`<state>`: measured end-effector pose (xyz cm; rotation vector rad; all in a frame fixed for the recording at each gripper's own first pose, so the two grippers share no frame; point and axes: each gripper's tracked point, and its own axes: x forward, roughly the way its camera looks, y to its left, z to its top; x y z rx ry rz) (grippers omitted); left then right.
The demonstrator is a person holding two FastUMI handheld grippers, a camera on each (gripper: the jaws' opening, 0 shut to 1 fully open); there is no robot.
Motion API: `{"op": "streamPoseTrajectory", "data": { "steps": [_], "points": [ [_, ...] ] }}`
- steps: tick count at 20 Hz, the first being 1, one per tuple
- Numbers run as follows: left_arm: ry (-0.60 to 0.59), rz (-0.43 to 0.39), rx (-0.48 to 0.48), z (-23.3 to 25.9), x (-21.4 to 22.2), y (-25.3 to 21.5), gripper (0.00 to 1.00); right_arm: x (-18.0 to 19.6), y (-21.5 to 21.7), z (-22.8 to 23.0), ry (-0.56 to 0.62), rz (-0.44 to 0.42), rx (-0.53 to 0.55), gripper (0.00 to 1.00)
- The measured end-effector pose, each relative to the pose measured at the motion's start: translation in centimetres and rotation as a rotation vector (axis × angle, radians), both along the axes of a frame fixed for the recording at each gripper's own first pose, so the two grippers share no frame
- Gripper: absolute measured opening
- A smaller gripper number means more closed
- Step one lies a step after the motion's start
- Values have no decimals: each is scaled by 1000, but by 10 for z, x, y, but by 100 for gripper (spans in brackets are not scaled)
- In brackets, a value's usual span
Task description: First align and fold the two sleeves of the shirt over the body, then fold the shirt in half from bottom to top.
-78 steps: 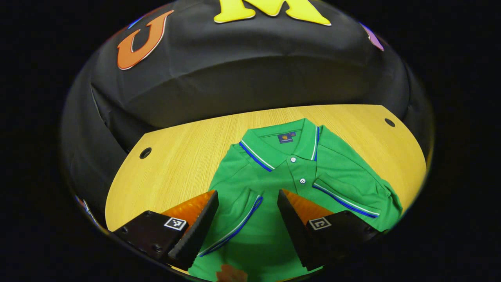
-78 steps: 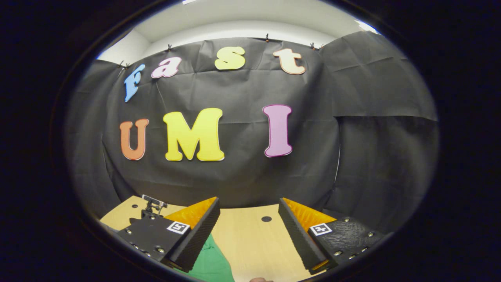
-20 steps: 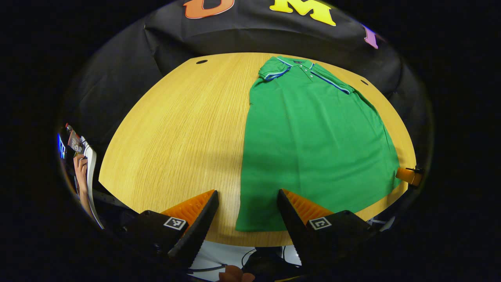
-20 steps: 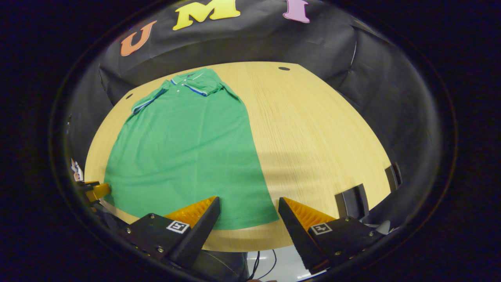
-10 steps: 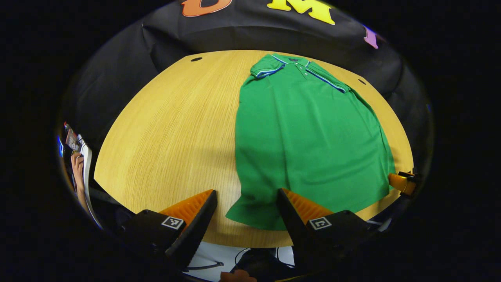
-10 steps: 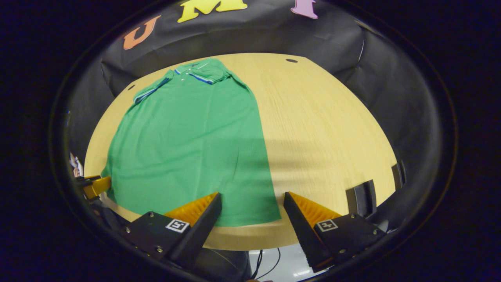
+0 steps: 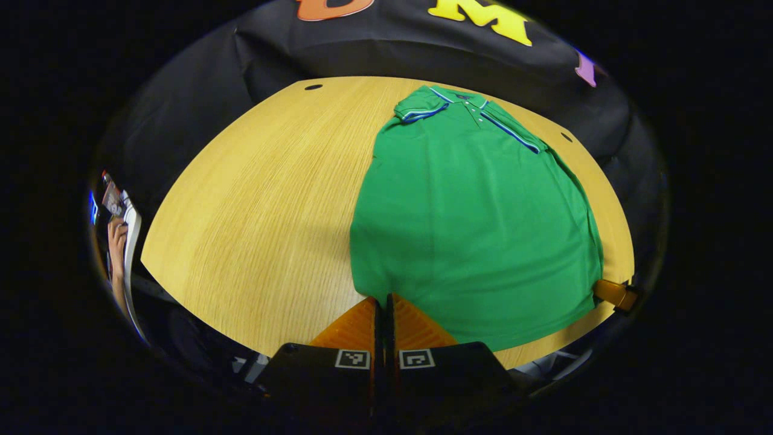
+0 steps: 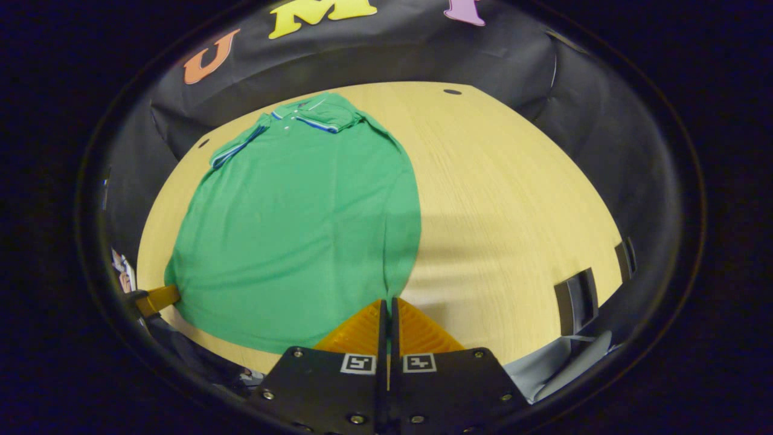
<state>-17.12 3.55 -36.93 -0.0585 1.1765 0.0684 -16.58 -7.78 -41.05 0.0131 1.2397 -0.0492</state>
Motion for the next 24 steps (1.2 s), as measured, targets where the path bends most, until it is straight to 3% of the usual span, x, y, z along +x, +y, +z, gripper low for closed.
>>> {"op": "streamPoseTrajectory", "data": {
  "steps": [3,12,24],
  "points": [
    [21,63,-66,1,2,0,4,1,-1,1,7,-31,43,2],
    [-38,120,-115,24,28,6,3,32,7,26,-52,-9,84,2],
    [-101,104,-113,46,93,-6,3,111,9,54,-136,-13,140,1]
  ]
}}
